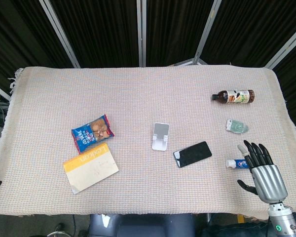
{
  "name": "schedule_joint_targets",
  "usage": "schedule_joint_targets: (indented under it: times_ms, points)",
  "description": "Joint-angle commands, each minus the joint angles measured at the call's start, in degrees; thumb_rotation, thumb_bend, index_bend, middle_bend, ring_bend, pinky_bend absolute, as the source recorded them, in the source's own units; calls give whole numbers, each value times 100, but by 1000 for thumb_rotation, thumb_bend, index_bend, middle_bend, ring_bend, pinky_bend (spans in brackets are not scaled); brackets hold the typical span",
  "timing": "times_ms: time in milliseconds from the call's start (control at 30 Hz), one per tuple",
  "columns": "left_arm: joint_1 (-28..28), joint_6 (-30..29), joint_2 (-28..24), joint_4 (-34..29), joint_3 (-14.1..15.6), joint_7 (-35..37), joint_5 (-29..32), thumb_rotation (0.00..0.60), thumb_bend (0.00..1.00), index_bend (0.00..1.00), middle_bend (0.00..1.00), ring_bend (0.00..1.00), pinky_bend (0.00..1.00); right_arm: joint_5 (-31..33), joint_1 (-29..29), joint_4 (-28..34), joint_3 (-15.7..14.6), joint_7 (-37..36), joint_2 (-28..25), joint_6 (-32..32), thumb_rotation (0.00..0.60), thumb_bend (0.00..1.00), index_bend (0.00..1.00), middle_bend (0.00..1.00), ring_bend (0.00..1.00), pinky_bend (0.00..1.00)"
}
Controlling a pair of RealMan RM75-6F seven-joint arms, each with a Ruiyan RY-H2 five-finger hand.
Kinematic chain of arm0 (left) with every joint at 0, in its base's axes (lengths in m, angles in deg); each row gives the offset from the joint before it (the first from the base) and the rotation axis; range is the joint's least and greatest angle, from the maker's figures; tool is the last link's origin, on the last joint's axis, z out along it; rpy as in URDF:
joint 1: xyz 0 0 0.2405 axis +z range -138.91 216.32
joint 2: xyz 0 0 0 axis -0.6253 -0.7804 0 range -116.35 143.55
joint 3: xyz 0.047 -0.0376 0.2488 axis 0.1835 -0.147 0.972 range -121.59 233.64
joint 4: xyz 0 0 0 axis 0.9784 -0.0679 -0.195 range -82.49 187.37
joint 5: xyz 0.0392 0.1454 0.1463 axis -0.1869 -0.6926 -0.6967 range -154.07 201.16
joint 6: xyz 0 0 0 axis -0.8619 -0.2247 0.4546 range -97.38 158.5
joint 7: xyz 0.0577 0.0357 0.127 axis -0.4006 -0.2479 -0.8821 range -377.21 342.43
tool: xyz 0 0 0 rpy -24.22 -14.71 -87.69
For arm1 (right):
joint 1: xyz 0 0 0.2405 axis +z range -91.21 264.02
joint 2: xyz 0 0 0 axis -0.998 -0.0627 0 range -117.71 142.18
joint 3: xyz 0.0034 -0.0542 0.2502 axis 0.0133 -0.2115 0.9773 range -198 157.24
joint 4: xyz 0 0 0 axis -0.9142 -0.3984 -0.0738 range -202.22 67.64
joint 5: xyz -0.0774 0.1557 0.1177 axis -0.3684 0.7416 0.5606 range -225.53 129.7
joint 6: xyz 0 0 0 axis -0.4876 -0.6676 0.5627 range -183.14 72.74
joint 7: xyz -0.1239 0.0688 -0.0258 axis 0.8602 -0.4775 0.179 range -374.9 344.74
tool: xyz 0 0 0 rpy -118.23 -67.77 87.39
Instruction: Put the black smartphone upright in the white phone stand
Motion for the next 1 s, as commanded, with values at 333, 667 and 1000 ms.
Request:
schedule_joint_targets:
  times_ms: [333,667,1000]
  points:
    - [-70,138,54,-42,-56,-131,120,600,0,0,0,0,0,-29,635,-361,192,-505,81,1207,600,0,0,0,0,0]
    - [-241,522,215,-6,-159,-527,488,600,0,0,0,0,0,-457,2070,-2106,300,-1069,856,2989,600,0,167,223,140,149]
    - [-306,709,311,99,-220,-657,742,600,0,0,0,0,0,-556,2389,-2809,199,-1124,1372,3285,600,0,204,254,164,158]
